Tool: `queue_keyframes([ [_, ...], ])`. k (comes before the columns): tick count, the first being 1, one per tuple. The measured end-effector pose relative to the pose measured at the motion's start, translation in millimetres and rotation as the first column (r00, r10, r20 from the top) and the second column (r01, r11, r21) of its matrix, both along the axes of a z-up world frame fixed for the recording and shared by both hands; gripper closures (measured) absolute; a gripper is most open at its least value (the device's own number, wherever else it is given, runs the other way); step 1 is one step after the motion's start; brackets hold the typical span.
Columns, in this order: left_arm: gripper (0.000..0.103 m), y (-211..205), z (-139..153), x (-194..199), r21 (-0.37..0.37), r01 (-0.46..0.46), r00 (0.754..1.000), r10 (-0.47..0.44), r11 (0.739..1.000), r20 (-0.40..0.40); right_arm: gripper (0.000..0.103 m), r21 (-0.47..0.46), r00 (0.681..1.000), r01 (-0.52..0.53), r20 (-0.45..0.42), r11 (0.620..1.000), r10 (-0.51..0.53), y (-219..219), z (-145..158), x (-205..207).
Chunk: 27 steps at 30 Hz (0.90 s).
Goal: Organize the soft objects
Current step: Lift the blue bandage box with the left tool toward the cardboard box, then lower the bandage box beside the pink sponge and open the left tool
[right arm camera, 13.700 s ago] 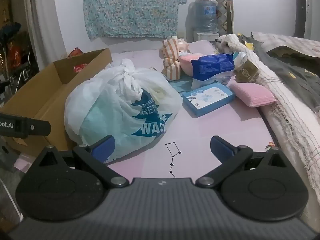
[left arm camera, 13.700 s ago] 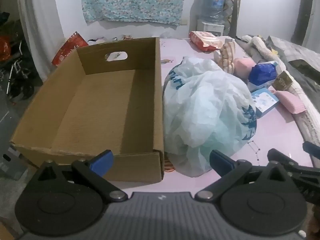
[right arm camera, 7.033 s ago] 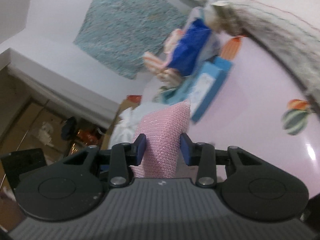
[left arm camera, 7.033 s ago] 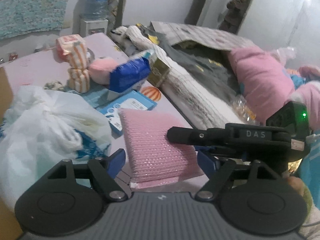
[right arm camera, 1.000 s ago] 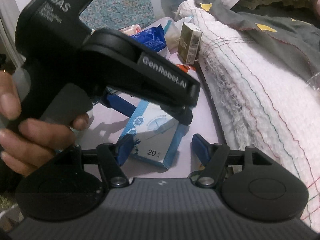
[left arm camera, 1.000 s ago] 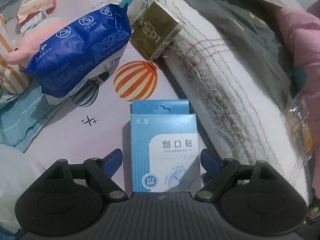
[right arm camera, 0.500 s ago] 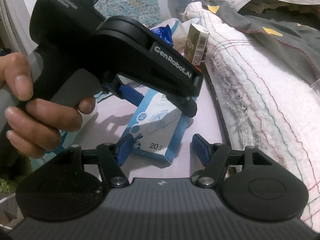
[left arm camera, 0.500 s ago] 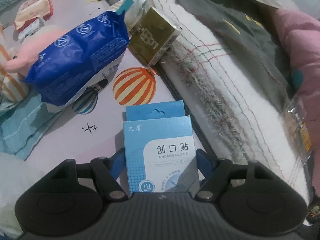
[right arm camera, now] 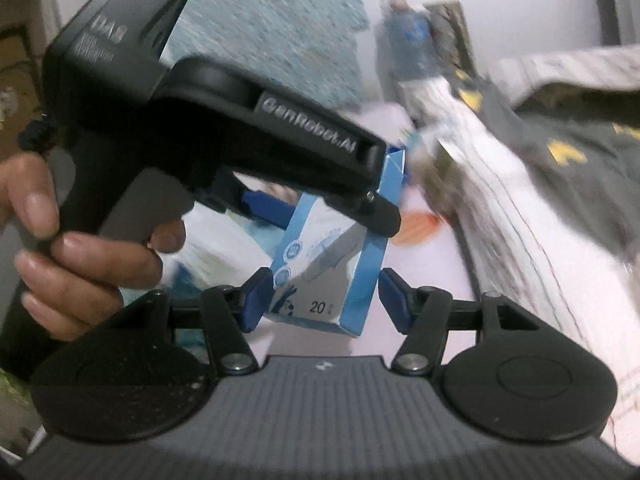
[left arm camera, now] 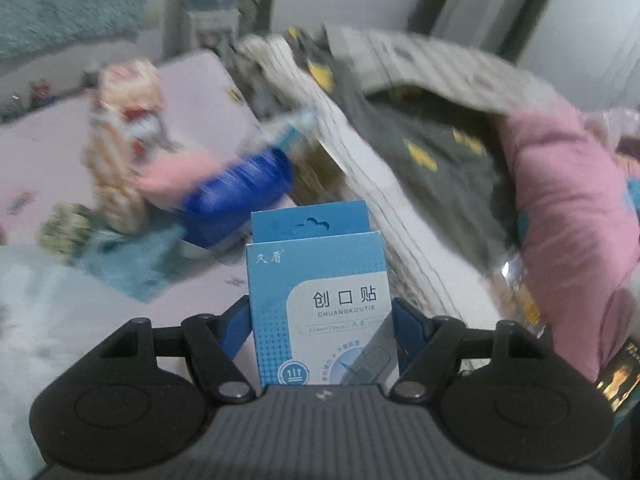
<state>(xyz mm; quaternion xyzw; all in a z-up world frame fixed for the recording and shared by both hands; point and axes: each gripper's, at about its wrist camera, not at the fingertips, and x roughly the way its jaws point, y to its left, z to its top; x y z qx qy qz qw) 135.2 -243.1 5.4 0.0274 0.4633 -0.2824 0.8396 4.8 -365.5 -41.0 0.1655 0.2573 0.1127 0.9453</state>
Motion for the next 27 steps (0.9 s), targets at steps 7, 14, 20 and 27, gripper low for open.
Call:
queue_keyframes([
  [7, 0.028, 104, 52, -6, -0.064, -0.190, 0.974, 0.196, 0.980, 0.112, 0.045, 0.027, 0.973, -0.201, 0.122, 0.979, 0.196, 54, 50, 23],
  [14, 0.028, 222, 70, 11, -0.059, -0.413, 0.900, 0.417, 0.909, 0.129, 0.044, 0.121, 0.918, -0.393, 0.113, 0.912, 0.380, 135, 66, 72],
  [20, 0.028, 309, 46, 76, -0.037, -0.518, 0.855, 0.518, 0.855, -0.001, 0.044, 0.101, 0.914, -0.405, 0.059, 0.909, 0.401, 162, 60, 78],
  [27, 0.028, 363, -20, 166, 0.061, -0.559, 0.814, 0.561, 0.827, -0.151, 0.044, 0.072, 0.941, -0.336, -0.024, 0.939, 0.339, 160, 46, 70],
])
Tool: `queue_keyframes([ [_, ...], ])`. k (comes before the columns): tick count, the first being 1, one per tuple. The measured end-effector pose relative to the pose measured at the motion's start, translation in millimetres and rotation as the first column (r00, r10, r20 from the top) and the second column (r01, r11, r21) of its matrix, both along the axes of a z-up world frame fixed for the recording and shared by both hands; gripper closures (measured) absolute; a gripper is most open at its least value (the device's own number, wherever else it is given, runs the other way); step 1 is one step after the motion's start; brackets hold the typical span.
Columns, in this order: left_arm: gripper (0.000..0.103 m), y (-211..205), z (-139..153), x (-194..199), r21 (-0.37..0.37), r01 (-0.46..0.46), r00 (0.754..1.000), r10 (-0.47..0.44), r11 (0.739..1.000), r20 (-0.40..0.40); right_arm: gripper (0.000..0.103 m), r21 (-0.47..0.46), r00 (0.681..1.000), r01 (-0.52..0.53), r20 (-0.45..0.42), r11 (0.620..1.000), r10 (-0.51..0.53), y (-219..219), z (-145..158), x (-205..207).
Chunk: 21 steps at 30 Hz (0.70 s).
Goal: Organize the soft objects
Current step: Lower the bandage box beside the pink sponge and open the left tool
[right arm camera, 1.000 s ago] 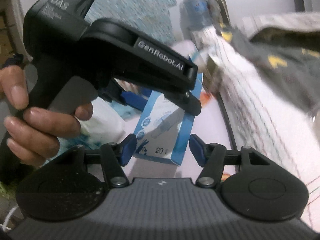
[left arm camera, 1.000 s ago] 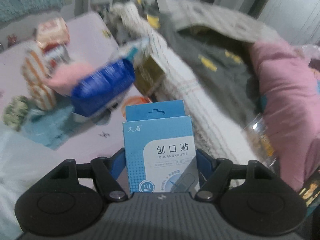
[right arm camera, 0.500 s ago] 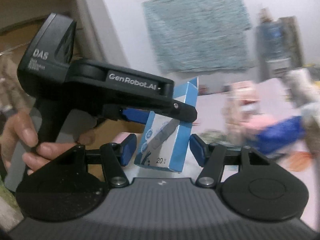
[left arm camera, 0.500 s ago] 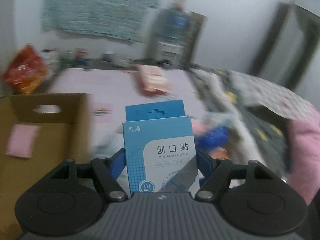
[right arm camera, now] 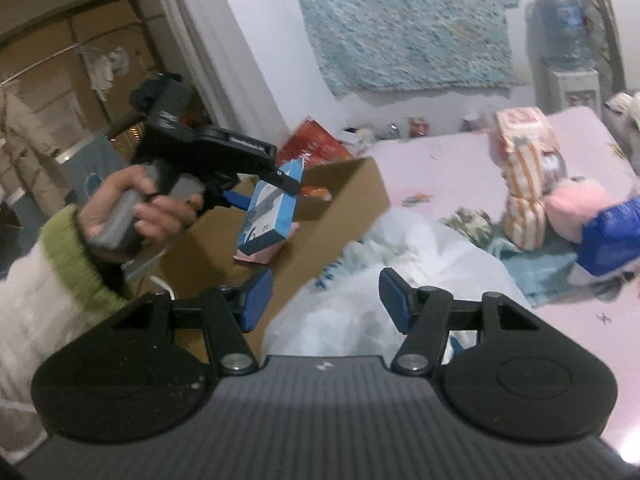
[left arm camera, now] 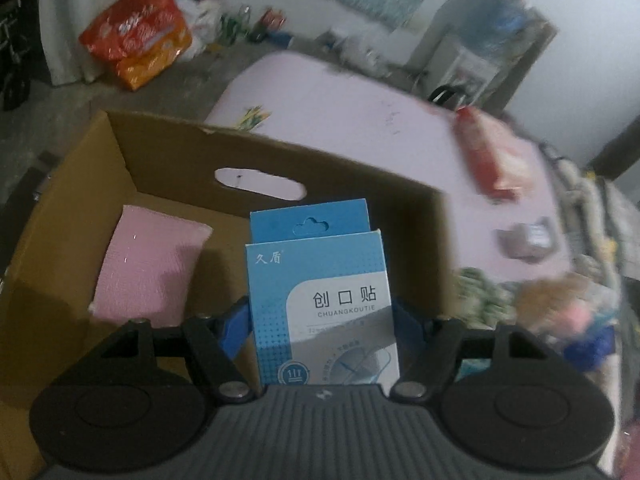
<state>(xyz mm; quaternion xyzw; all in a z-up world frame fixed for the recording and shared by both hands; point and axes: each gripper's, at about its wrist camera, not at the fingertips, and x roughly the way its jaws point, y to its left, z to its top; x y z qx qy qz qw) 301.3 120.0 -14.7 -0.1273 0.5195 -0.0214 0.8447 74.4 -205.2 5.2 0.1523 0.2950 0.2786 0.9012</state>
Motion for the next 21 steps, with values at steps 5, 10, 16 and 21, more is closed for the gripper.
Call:
queue_keyframes([
  [5, 0.028, 8, -41, 37, 0.083, 0.031, 0.997, -0.026, 0.996, -0.067, 0.044, -0.048, 0.999, 0.043, -0.008, 0.998, -0.043, -6, -4, 4],
  [10, 0.022, 9, -56, 48, 0.130, 0.050, 0.996, -0.039, 0.990, -0.084, 0.043, -0.058, 0.997, 0.058, -0.042, 0.997, -0.061, -13, -18, 20],
  [16, 0.018, 2, -47, 41, 0.165, 0.071, 0.996, -0.060, 0.984, -0.066, 0.043, -0.052, 0.996, 0.057, -0.064, 0.997, -0.060, -16, -25, 25],
  [21, 0.014, -14, -67, 43, 0.287, 0.141, 0.983, -0.100, 0.948, -0.154, 0.043, -0.037, 0.995, 0.063, -0.075, 0.997, -0.065, -19, -31, 30],
])
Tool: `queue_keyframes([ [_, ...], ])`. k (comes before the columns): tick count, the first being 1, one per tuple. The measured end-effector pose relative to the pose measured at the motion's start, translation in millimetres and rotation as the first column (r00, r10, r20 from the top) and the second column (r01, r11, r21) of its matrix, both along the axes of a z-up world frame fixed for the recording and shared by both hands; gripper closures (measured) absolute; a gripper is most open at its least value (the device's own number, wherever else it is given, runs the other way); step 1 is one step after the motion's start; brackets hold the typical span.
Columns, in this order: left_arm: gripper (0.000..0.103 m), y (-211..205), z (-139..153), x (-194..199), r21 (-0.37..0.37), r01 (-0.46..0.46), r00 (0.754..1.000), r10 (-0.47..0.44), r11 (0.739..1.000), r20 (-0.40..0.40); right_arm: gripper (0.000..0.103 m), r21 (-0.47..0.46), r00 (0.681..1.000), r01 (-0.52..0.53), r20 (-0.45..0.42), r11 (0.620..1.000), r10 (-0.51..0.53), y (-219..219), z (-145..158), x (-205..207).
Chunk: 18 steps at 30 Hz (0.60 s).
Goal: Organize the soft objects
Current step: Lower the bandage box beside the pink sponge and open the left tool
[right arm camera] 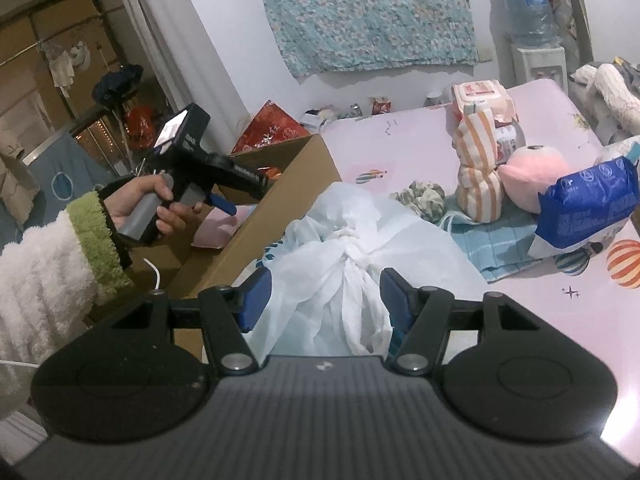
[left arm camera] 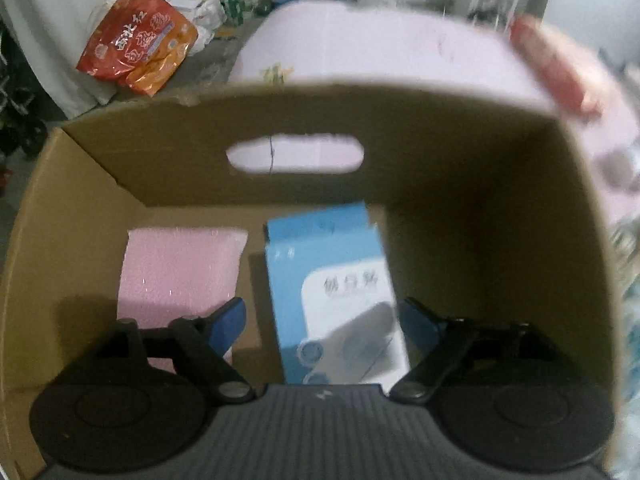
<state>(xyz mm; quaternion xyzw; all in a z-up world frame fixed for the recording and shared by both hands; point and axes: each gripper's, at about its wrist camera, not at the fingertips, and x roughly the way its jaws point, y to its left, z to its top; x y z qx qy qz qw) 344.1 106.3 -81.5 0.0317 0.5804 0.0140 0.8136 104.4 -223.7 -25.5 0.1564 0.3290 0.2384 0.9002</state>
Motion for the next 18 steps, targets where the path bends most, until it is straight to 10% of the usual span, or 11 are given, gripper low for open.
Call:
queue_keyframes([
  [9, 0.025, -2, -1, -2, 0.122, -0.030, 1.000, 0.030, 0.992, 0.002, 0.043, 0.016, 0.999, 0.038, -0.001, 0.999, -0.038, -19, -2, -6],
  [18, 0.023, 3, 38, -19, 0.054, -0.141, 0.985, 0.135, 0.989, 0.106, 0.043, 0.053, 0.997, 0.074, -0.011, 0.996, -0.073, -36, -13, -13],
])
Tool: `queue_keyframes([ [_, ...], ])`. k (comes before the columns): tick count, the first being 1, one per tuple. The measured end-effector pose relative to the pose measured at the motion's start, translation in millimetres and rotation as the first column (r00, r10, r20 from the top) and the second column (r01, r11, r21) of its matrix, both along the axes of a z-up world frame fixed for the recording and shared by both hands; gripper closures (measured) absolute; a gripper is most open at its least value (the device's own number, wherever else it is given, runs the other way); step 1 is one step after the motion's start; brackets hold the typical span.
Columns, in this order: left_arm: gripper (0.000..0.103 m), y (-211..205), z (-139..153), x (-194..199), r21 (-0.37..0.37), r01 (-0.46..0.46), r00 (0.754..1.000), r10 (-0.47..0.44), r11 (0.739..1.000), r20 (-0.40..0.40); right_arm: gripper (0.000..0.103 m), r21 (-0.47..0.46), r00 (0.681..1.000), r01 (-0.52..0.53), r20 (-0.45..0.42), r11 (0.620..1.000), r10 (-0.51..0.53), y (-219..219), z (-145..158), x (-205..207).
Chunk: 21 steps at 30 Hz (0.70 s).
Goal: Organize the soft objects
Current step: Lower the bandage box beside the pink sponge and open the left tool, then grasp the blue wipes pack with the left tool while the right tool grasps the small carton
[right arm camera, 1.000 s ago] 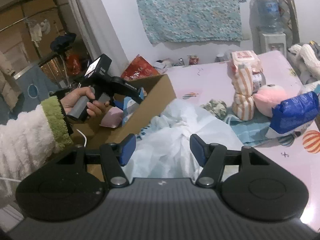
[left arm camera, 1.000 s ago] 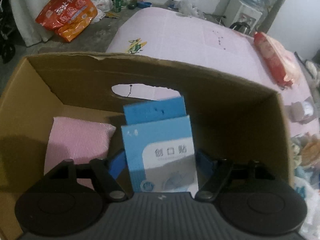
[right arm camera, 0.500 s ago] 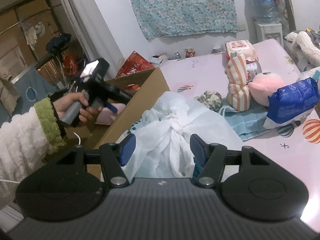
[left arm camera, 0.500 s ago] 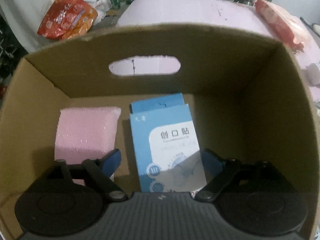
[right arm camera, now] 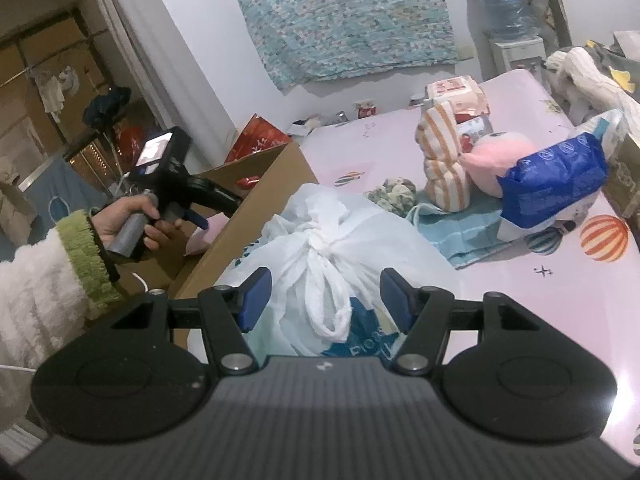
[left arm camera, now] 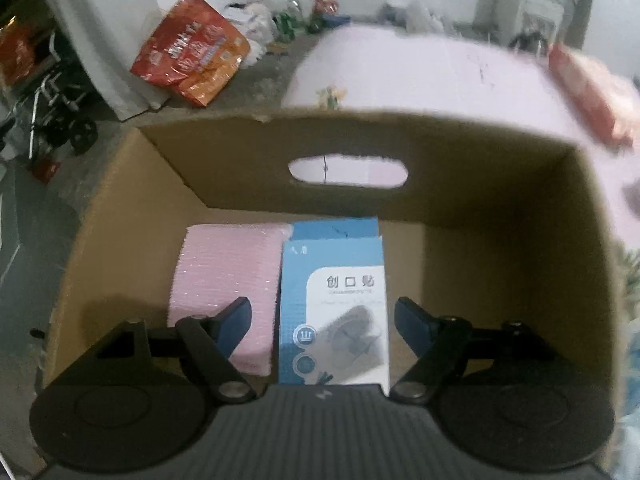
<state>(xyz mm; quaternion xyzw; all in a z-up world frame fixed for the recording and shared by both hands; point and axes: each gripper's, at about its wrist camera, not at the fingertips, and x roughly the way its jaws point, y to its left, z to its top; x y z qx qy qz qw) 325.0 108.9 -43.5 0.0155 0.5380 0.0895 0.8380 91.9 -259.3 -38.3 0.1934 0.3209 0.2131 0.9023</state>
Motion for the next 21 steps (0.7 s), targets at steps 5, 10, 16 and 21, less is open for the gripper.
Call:
queue_keyframes([
  [5, 0.016, -21, 48, -35, -0.094, 0.033, 0.991, -0.020, 0.995, 0.133, 0.041, 0.023, 0.997, 0.078, -0.014, 0.997, -0.078, -27, -8, -2],
  [10, 0.013, -68, 83, -65, -0.152, 0.190, 0.963, -0.154, 0.970, 0.222, 0.040, 0.060, 0.975, 0.219, -0.049, 0.974, -0.217, -68, -24, -2],
  [16, 0.012, -150, 91, -94, -0.177, 0.380, 0.907, -0.328, 0.908, 0.263, 0.040, 0.130, 0.931, 0.361, -0.100, 0.923, -0.350, -123, -48, 6],
  [21, 0.012, -222, 77, -106, -0.099, 0.533, 0.831, -0.498, 0.840, 0.247, 0.040, 0.137, 0.901, 0.434, -0.081, 0.890, -0.427, -157, -56, 19],
])
